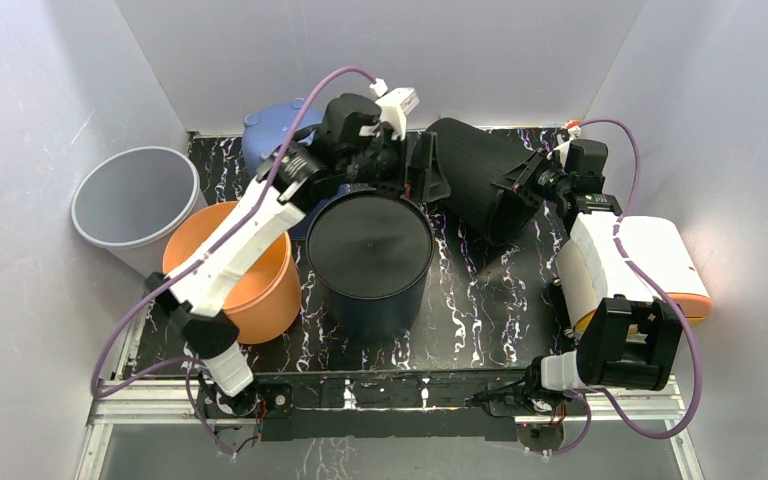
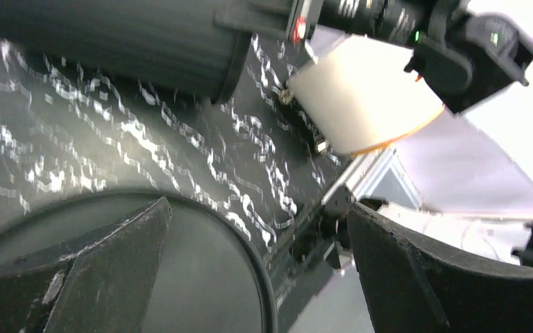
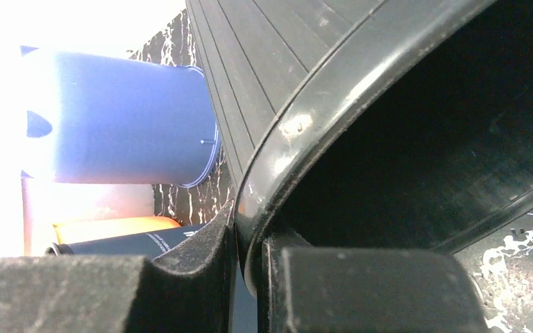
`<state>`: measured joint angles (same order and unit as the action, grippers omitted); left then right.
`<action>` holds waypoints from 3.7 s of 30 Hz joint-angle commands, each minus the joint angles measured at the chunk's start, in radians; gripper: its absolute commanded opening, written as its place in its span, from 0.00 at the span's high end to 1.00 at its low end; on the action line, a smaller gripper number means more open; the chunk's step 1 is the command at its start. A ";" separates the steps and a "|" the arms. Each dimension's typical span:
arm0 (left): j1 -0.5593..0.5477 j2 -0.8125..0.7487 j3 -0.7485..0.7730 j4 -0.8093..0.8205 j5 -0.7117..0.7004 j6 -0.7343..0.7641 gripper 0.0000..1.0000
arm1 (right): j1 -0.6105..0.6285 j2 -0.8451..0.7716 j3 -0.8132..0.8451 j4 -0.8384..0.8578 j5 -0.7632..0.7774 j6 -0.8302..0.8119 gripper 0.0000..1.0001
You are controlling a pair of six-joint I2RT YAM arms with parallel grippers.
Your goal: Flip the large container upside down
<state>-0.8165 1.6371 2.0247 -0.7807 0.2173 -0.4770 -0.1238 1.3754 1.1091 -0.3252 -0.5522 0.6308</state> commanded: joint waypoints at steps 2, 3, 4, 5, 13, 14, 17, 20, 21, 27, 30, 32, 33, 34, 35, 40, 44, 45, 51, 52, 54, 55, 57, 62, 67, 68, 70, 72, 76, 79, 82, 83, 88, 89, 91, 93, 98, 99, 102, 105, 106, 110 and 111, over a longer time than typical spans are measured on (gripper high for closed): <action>0.069 0.173 0.172 0.205 0.013 0.021 0.02 | -0.004 -0.024 0.013 0.097 0.014 0.016 1.00; 0.080 0.211 0.198 0.223 0.014 0.007 0.02 | -0.005 -0.026 0.010 0.097 0.009 0.016 1.00; 0.089 0.246 0.220 0.245 0.019 -0.005 0.02 | -0.004 -0.028 0.006 0.097 0.005 0.016 1.00; 0.096 0.277 0.238 0.268 0.030 -0.012 0.02 | -0.005 -0.030 0.003 0.097 0.003 0.016 1.00; 0.119 0.462 0.408 0.304 0.045 -0.020 0.02 | -0.004 -0.051 -0.021 0.067 -0.028 -0.038 1.00; 0.127 0.462 0.400 0.311 0.044 -0.025 0.02 | -0.004 -0.052 -0.022 0.072 -0.042 -0.042 1.00; 0.159 0.450 0.341 0.344 0.066 -0.044 0.02 | -0.005 -0.053 -0.018 0.093 -0.080 -0.037 1.00; 0.217 0.459 0.304 0.371 0.119 -0.080 0.02 | -0.004 -0.042 -0.018 0.117 -0.110 -0.023 1.00; 0.234 0.471 0.306 0.367 0.130 -0.084 0.02 | -0.004 -0.039 -0.018 0.118 -0.110 -0.022 1.00; 0.289 0.569 0.371 0.338 0.169 -0.064 0.02 | -0.006 -0.043 -0.036 0.123 -0.118 -0.022 1.00; 0.308 0.601 0.397 0.321 0.194 -0.062 0.02 | -0.006 -0.047 -0.039 0.109 -0.123 -0.033 1.00; 0.309 0.599 0.398 0.308 0.201 -0.050 0.02 | -0.007 -0.050 -0.039 0.094 -0.121 -0.044 1.00; 0.309 0.592 0.390 0.308 0.208 -0.047 0.02 | -0.005 -0.051 -0.042 0.089 -0.120 -0.049 1.00; 0.309 0.578 0.375 0.317 0.218 -0.048 0.02 | -0.005 -0.051 -0.046 0.087 -0.120 -0.051 1.00; 0.309 0.563 0.355 0.320 0.225 -0.049 0.02 | -0.006 -0.049 -0.050 0.086 -0.121 -0.052 1.00; 0.287 0.478 0.247 0.299 0.219 -0.019 0.02 | -0.007 -0.044 -0.058 0.089 -0.143 -0.052 1.00; 0.254 0.413 0.137 0.315 0.216 -0.030 0.02 | -0.007 -0.060 -0.066 0.097 -0.160 -0.049 1.00; 0.242 0.401 0.113 0.318 0.214 -0.031 0.02 | -0.006 -0.065 -0.066 0.099 -0.165 -0.046 1.00; 0.161 0.379 0.060 0.288 0.204 -0.058 0.02 | -0.006 -0.093 -0.042 0.043 -0.131 -0.063 1.00; 0.146 0.371 0.048 0.289 0.199 -0.067 0.02 | -0.006 -0.096 -0.039 0.030 -0.120 -0.069 1.00; 0.119 0.348 0.012 0.305 0.187 -0.087 0.02 | -0.006 -0.101 -0.038 0.010 -0.105 -0.078 1.00; 0.104 0.333 -0.007 0.314 0.177 -0.094 0.02 | -0.007 -0.105 -0.039 0.003 -0.100 -0.081 1.00; 0.078 0.300 -0.049 0.328 0.151 -0.109 0.02 | -0.008 -0.114 -0.040 -0.008 -0.092 -0.084 1.00; 0.042 0.206 -0.209 0.440 0.127 -0.179 0.02 | -0.007 -0.122 -0.043 -0.015 -0.093 -0.085 1.00; 0.023 0.170 -0.169 0.396 0.091 -0.163 0.02 | -0.008 -0.128 -0.043 -0.022 -0.097 -0.086 1.00; 0.023 0.159 -0.150 0.375 0.068 -0.150 0.02 | -0.007 -0.128 -0.042 -0.022 -0.098 -0.085 1.00; 0.023 0.137 -0.112 0.327 0.015 -0.119 0.02 | -0.007 -0.132 -0.042 -0.024 -0.099 -0.085 1.00; 0.023 0.110 -0.083 0.283 -0.045 -0.090 0.02 | -0.008 -0.133 -0.040 -0.024 -0.103 -0.085 1.00; 0.041 0.096 0.007 0.119 -0.200 -0.059 0.02 | -0.008 -0.131 -0.038 -0.022 -0.110 -0.081 1.00; 0.078 0.078 0.028 -0.007 -0.276 -0.072 0.02 | -0.008 -0.129 -0.035 -0.020 -0.118 -0.079 1.00; 0.113 0.006 -0.052 -0.052 -0.326 -0.081 0.02 | -0.008 -0.129 -0.037 -0.020 -0.119 -0.080 1.00; 0.126 -0.024 -0.084 -0.053 -0.336 -0.082 0.02 | -0.008 -0.128 -0.039 -0.019 -0.122 -0.080 1.00; 0.211 -0.120 -0.199 -0.060 -0.297 -0.093 0.02 | -0.007 -0.118 -0.052 0.008 -0.145 -0.065 1.00; 0.215 -0.123 -0.209 -0.061 -0.284 -0.091 0.02 | -0.007 -0.114 -0.052 0.011 -0.149 -0.062 1.00; 0.216 -0.122 -0.226 -0.062 -0.250 -0.093 0.02 | -0.008 -0.111 -0.050 0.013 -0.151 -0.062 1.00; 0.215 -0.121 -0.248 -0.062 -0.217 -0.104 0.02 | -0.008 -0.108 -0.048 0.011 -0.150 -0.062 1.00; 0.215 -0.164 -0.356 -0.080 -0.215 -0.177 0.02 | -0.007 -0.108 -0.048 0.003 -0.146 -0.068 1.00; 0.214 -0.182 -0.398 -0.066 -0.203 -0.191 0.02 | -0.007 -0.108 -0.050 0.005 -0.145 -0.069 1.00; 0.203 -0.223 -0.478 -0.004 -0.149 -0.240 0.02 | -0.007 -0.106 -0.059 0.009 -0.147 -0.068 1.00; 0.137 -0.223 -0.512 0.057 -0.135 -0.283 0.02 | -0.007 -0.102 -0.058 0.010 -0.146 -0.066 1.00; 0.106 -0.213 -0.515 0.071 -0.138 -0.295 0.02 | -0.008 -0.101 -0.057 0.009 -0.144 -0.066 1.00; 0.025 -0.147 -0.517 0.135 -0.117 -0.324 0.02 | -0.008 -0.104 -0.055 0.005 -0.139 -0.065 1.00; 0.020 -0.134 -0.515 0.147 -0.110 -0.325 0.02 | -0.008 -0.106 -0.055 0.004 -0.138 -0.066 1.00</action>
<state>-0.7380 1.4532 1.5246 -0.6861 0.0143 -0.7406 -0.1272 1.2800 1.0370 -0.3630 -0.6735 0.5728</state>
